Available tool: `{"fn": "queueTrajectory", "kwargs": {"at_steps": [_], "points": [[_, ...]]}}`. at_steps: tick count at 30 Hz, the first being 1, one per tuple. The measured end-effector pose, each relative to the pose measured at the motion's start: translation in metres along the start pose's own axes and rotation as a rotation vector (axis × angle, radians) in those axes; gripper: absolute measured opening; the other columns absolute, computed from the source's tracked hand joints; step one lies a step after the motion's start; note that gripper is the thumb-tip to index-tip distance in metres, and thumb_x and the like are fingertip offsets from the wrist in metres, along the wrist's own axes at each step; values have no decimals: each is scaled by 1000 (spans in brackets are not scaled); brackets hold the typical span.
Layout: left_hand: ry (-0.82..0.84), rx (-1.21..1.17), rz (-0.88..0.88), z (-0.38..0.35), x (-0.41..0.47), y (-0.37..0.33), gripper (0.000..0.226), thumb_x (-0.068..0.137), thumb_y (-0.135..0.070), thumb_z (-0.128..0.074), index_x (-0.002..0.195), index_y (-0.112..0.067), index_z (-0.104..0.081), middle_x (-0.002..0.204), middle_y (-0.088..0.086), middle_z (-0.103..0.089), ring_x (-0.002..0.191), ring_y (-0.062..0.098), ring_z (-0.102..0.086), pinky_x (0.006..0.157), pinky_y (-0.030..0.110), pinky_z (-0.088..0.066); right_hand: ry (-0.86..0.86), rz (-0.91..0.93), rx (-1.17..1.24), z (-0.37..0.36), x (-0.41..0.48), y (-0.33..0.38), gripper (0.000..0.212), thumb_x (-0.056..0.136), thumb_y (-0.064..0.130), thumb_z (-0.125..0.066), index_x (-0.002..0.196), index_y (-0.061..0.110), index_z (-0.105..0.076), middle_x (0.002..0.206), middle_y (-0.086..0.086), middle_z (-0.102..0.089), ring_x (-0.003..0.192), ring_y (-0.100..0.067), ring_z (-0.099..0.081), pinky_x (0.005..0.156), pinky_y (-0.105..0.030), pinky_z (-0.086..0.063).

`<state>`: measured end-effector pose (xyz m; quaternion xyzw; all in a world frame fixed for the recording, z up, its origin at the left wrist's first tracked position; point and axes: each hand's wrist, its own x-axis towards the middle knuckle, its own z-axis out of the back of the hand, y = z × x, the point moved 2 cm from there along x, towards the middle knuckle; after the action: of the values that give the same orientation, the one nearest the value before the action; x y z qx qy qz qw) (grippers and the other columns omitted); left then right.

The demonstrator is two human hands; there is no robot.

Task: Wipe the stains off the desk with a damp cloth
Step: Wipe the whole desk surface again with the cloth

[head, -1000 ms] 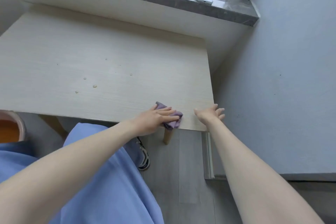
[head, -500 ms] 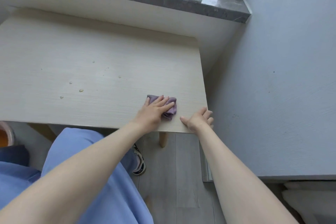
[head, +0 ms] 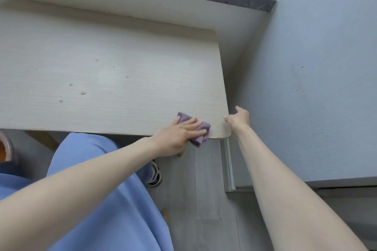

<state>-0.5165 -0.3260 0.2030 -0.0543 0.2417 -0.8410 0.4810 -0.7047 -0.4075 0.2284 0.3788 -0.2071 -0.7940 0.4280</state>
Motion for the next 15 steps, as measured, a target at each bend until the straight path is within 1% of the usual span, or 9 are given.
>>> {"fn": "queueTrajectory", "kwargs": {"at_steps": [1,3,5,6,8,9,12,14,15], "points": [[34,20,-79,0,-7,2,77,85,8,-34,149,-33,-20,158,-8,-4,146,10,4,116,45,5,-16,-48,103,-1,4,-4,49,80,-1,-63,128,5,-56,131,-15,-56,117,-27,-55,103,-35,-42],[53,44,-101,2,-5,12,77,85,9,-33,148,-34,-21,158,-7,-6,146,9,3,116,44,3,6,-132,222,-3,14,-15,26,75,-10,-60,94,5,-71,107,-16,-68,94,-26,-64,88,-38,-52],[-3,27,-14,3,14,11,70,91,5,-35,148,-34,-23,158,-7,-10,146,11,-1,117,47,-4,26,-169,251,-3,21,-19,27,74,-14,-57,68,11,-66,94,-18,-70,86,-28,-67,83,-41,-56],[-35,11,52,5,24,3,67,93,3,-36,148,-33,-23,158,-6,-10,146,12,-2,116,48,-5,28,-173,259,-3,21,-19,27,75,-13,-57,67,10,-66,92,-18,-70,84,-28,-67,82,-42,-57],[-55,-9,158,6,38,-15,66,92,4,-34,148,-30,-24,159,-6,-7,146,13,0,116,48,-3,52,-182,284,0,16,-16,15,77,-7,-59,85,0,-70,90,-16,-68,79,-26,-65,74,-38,-57],[-44,0,151,4,39,-24,67,90,5,-33,148,-29,-24,159,-5,-6,146,14,1,116,48,-3,75,-187,315,2,11,-13,14,80,-2,-61,92,-4,-68,90,-14,-67,79,-24,-64,67,-33,-56],[26,95,-69,-9,23,-32,73,87,7,-36,149,-30,-21,159,-4,-4,147,15,1,116,47,-6,163,-202,372,9,1,-9,21,93,15,-57,107,-1,-63,97,-11,-66,82,-20,-61,51,-22,-48],[45,106,-155,-6,22,-22,74,88,7,-36,149,-32,-20,159,-4,-5,147,14,1,116,45,-6,193,-192,407,12,-2,-9,30,96,18,-52,115,-4,-60,109,-13,-67,86,-20,-60,51,-19,-47],[33,66,-136,-4,29,-17,72,89,7,-35,148,-32,-22,159,-4,-7,147,14,-1,117,44,-5,196,-196,422,13,-3,-10,32,97,18,-52,118,-4,-60,114,-14,-66,88,-20,-62,52,-18,-47]]}}
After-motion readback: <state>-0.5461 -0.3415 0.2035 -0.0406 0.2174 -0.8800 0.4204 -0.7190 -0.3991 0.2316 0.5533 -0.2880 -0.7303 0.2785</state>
